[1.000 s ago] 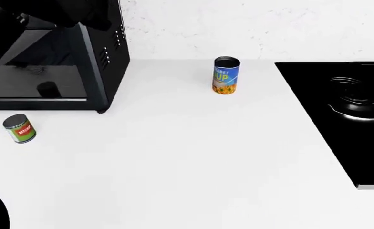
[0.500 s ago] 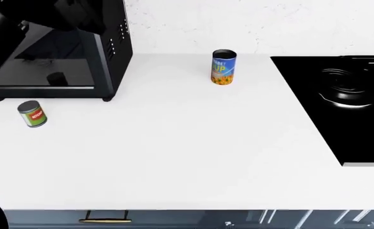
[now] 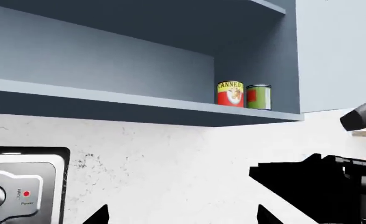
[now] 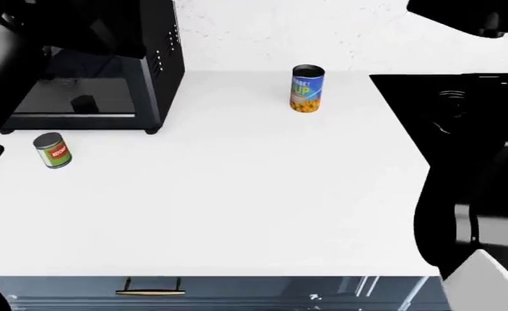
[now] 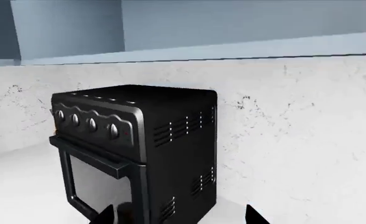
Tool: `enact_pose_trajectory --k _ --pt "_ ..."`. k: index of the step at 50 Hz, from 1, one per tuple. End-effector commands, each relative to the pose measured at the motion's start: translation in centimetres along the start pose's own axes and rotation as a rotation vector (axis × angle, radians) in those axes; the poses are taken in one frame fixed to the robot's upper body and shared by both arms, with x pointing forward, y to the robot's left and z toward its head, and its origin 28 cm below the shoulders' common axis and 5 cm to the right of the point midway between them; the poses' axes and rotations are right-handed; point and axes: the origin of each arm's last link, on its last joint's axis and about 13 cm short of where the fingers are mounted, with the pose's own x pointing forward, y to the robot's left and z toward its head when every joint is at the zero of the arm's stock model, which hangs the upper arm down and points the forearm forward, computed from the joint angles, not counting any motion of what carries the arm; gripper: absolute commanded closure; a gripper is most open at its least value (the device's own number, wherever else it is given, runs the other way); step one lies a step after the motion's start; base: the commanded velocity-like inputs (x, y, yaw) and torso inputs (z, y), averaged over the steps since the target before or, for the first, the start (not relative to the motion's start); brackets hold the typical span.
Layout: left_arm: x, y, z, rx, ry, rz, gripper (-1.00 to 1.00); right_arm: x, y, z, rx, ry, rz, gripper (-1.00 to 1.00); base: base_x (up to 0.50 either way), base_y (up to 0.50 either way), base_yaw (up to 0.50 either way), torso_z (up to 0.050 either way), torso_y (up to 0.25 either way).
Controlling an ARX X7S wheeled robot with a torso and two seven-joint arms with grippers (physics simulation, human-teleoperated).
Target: Pick the cans from the counter and place them in their designated side in the cabinet.
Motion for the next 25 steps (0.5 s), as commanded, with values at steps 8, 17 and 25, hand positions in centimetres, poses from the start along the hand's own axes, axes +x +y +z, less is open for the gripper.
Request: enact_pose_trajectory --k 8,17,25 --pt "0.3 0.5 -1.5 0.003 0.025 0.051 -1.00 -2.6 2.3 -9.9 -0.002 0.115 -0.039 -1.00 -0.04 0.49 0.00 0.000 0.000" --pt "0.5 0.5 -1.8 0.006 0.033 0.053 -1.00 -3.8 2.0 -10.3 -0.002 0.138 -0.064 -1.00 -0.04 0.50 0.00 0.000 0.000" --pt "0.8 0.6 -2.0 0.005 0.041 0.050 -1.00 -4.3 1.8 -10.2 -0.007 0.143 -0.076 -1.00 -0.04 0.50 0.00 0.000 0.000"
